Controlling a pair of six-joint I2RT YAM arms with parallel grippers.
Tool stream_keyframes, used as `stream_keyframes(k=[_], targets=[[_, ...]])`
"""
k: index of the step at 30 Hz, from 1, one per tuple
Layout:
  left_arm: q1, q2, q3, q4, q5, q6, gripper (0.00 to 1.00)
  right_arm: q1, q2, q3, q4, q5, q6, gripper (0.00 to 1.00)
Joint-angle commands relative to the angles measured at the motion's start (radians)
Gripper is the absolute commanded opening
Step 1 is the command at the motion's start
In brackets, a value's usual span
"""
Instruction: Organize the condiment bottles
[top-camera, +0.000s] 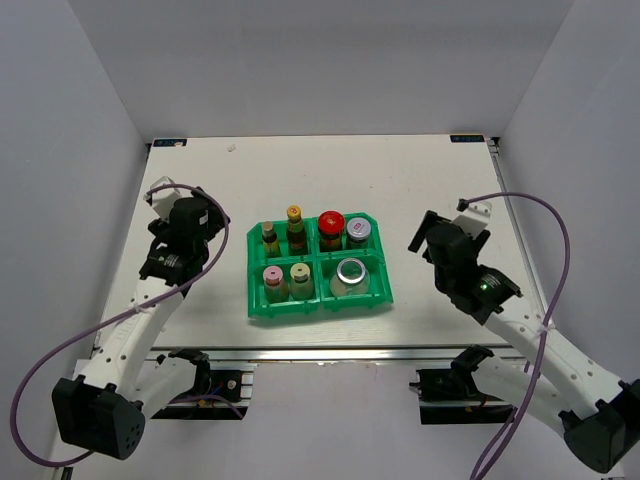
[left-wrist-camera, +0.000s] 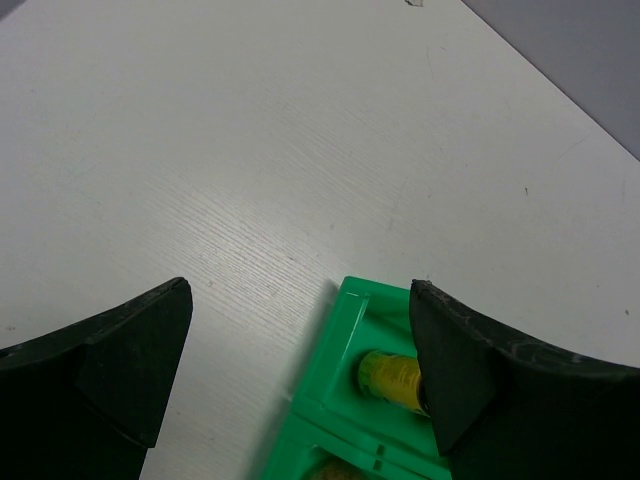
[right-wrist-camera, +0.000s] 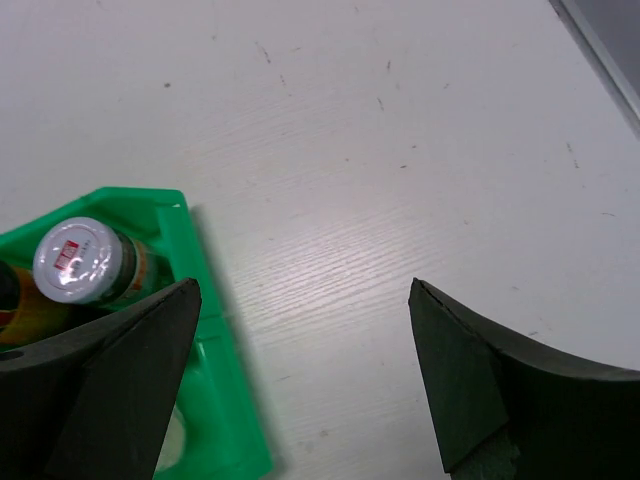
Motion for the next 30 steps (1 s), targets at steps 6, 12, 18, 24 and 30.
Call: stream_keyframes(k=[6, 12, 18, 24, 30], targets=[[0.004, -0.057, -0.026, 0.055, -0.049, 0.039, 0.98, -0.003, -0.105, -0.050, 0.052, 0.083, -0.095, 0.89], [0.004, -0.075, -0.037, 0.067, -0.051, 0.045, 0.98, -0.003, -0.109, -0.042, 0.048, 0.084, -0.107, 0.89], [0.005, -0.087, -0.046, 0.076, -0.048, 0.050, 0.98, -0.001, -0.111, -0.041, 0.052, 0.083, -0.110, 0.89], [0.004, -0.089, -0.046, 0.078, -0.046, 0.051, 0.98, -0.003, -0.114, -0.034, 0.052, 0.084, -0.075, 0.89], [0.005, -0.095, -0.046, 0.079, -0.046, 0.051, 0.98, -0.003, -0.097, -0.019, 0.063, 0.032, -0.102, 0.89]])
